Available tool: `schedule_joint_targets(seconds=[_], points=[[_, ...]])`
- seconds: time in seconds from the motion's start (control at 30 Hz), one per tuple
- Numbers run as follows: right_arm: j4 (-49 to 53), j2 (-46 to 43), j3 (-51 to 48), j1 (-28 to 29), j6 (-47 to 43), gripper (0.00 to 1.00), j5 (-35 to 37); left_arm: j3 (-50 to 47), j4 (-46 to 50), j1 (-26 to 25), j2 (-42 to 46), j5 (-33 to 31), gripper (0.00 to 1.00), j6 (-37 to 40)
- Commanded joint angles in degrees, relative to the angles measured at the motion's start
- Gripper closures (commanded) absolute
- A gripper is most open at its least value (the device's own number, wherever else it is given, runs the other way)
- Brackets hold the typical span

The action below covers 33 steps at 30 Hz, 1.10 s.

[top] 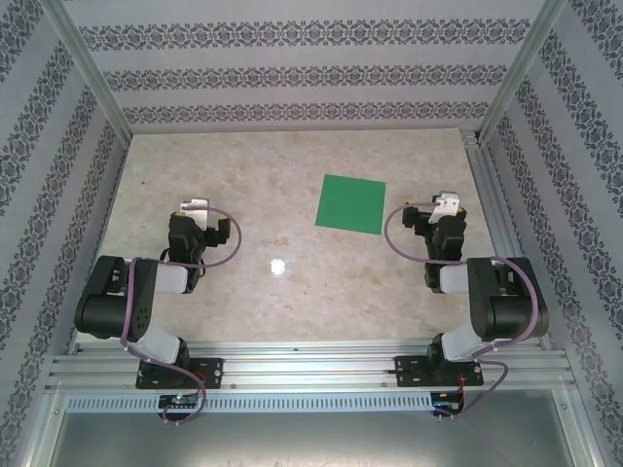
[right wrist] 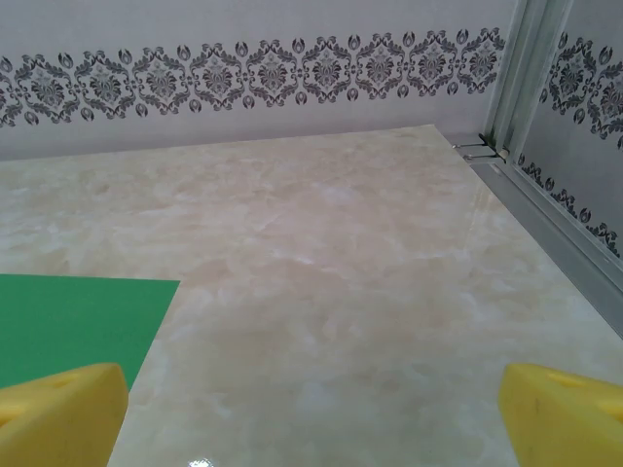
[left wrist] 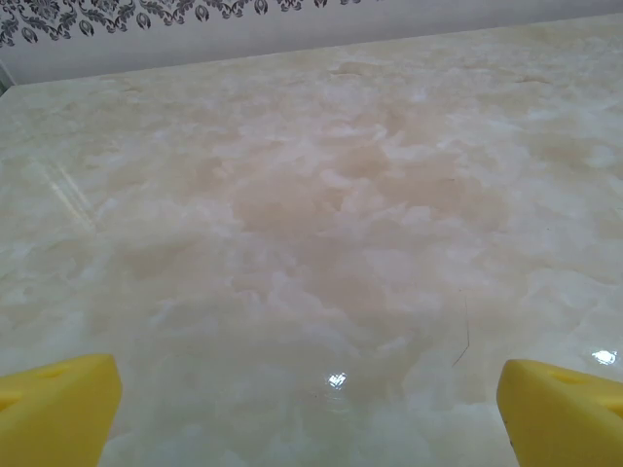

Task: Fold a paper plane with a square sheet of paper (fold left side to right side)
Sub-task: Pick up the square sheet of paper from the center of the table.

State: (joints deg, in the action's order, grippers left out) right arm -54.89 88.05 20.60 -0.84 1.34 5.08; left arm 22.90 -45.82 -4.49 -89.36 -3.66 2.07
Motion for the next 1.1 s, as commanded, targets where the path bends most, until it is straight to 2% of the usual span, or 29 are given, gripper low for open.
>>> schedule_joint_targets(seconds=[0.0, 0.6, 0.67, 0.77, 0.83, 0.93, 1.0, 1.07], points=[[-1.88, 0.00, 0.05, -0.13, -0.31, 0.02, 0.19, 0.90, -1.76, 0.71, -0.15, 0.94, 0.00, -0.33], [-2.37, -0.27, -0.21, -0.21, -0.11, 0.02, 1.17, 1.10, -1.33, 0.71, 0.38, 0.92, 0.00, -0.40], [-0.97, -2.10, -0.25, -0.21, 0.60, 0.02, 2.79, 3.24, 4.65, 0.71, 3.47, 0.15, 0.00, -0.80], [6.00, -8.43, 0.30, -0.13, 0.97, 0.02, 4.20, 9.35, 20.90, 0.71, 9.91, -1.18, 0.00, -2.46], [15.36, -13.48, 2.20, -0.16, 2.98, 0.02, 6.23, 13.23, 30.48, 0.71, 13.22, -0.46, 0.00, -5.52], [29.76, -19.56, 6.22, -0.01, 7.18, 0.02, 5.38, 19.17, 43.55, 0.63, 15.82, 1.72, 0.00, -13.08], [38.35, -22.21, 9.28, 0.56, 11.08, 0.02, 3.97, 21.98, 49.44, 0.62, 15.74, 5.99, 0.00, -19.41], [46.03, -22.93, 12.78, 1.22, 14.13, 0.02, 1.03, 23.62, 51.72, 0.10, 14.53, 14.64, 0.00, -23.46]])
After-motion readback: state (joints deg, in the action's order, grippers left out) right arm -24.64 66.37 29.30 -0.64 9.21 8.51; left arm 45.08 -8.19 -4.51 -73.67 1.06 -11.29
